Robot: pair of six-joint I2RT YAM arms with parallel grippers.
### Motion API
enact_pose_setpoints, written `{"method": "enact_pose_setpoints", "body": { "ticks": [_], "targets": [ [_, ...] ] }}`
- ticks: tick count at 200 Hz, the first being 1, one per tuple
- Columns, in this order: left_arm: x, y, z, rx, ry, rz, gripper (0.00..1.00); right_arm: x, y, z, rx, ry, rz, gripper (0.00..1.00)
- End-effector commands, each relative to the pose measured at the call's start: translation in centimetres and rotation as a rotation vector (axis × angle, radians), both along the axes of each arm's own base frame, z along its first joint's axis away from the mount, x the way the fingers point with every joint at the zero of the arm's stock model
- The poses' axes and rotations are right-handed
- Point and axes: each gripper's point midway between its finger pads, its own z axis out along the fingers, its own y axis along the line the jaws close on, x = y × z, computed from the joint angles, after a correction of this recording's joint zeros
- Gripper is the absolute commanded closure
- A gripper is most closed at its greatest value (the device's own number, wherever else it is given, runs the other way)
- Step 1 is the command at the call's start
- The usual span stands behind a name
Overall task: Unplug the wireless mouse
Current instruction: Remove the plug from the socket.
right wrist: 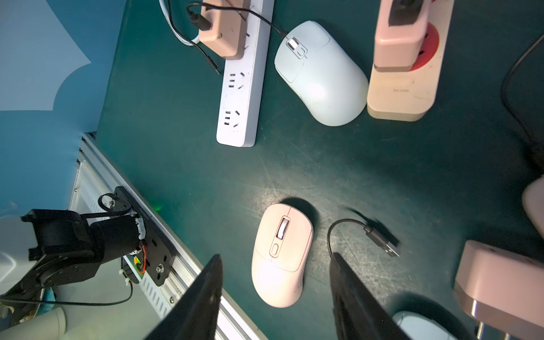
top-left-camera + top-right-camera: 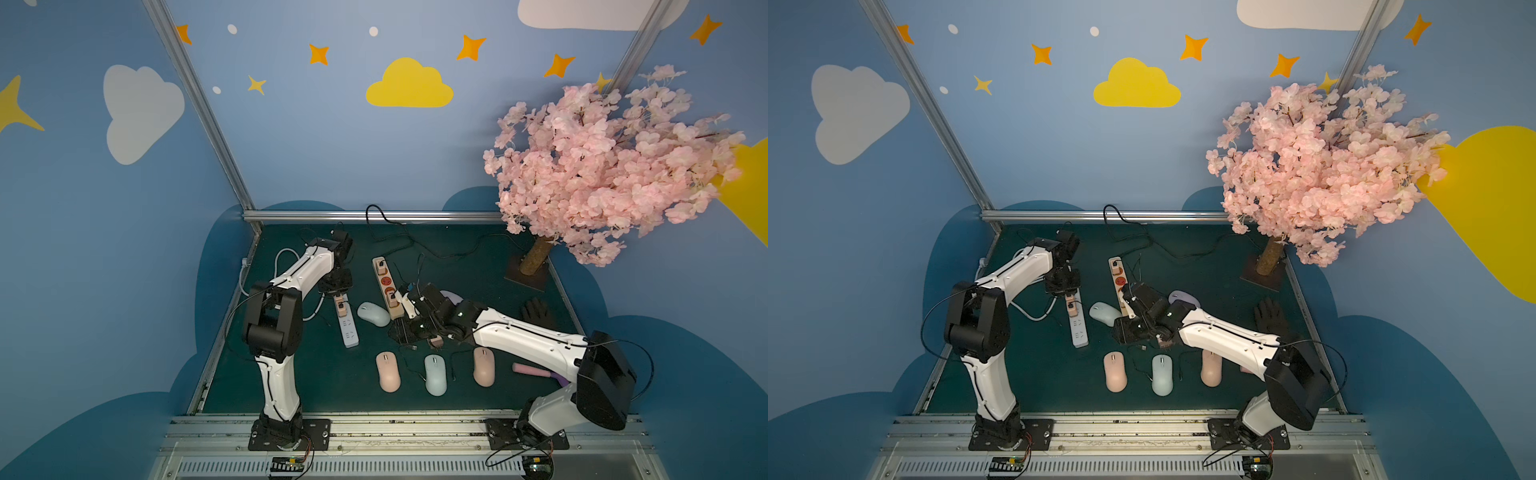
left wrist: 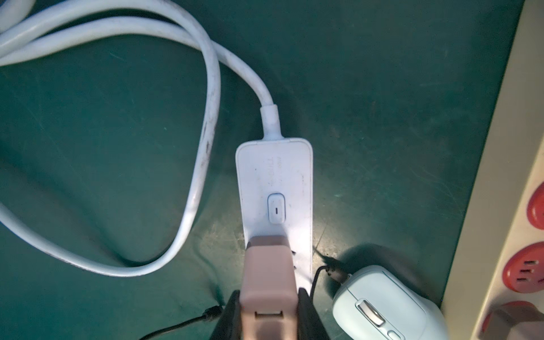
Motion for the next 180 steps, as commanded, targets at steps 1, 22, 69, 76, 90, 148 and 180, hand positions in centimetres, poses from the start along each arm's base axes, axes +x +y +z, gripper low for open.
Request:
{"method": "enact_pose_setpoints", "body": {
  "ticks": [1, 22, 69, 76, 90, 148, 180],
  "targets": [
    [-1.8, 0.6, -0.7, 0.013, 0.055, -0.002, 0.86, 0.4, 1.9, 0.6, 0.063, -0.027, 0.028, 0.41],
    [-1.8, 0.5, -0.4, -0.029, 0.037, -0.001, 0.95, 0.7, 3.7, 0.2, 0.064, -0.05, 0.062, 0.39],
    [-1.5, 0.0, 0.6, -0.189, -0.018, 0.004, 0.96, 1.0, 8.7, -1.9, 0.035, -0.101, 0.124, 0.36],
    [-1.5, 0.0, 0.8, -0.208, -0.024, 0.001, 0.96, 1.2, 9.3, -2.3, 0.039, -0.09, 0.124, 0.36],
    [-1.5, -0.3, 0.8, -0.256, -0.034, -0.003, 0.96, 1.7, 10.1, -3.5, 0.026, -0.056, 0.111, 0.35],
    [-1.7, 0.5, 1.1, -0.482, -0.099, 0.069, 0.96, 3.0, 12.0, -5.9, 0.119, 0.105, 0.057, 0.31],
    [-2.1, 0.4, 0.4, -0.596, -0.1, 0.115, 0.97, 3.1, 12.9, -6.5, 0.158, 0.162, 0.071, 0.31]
  ]
}}
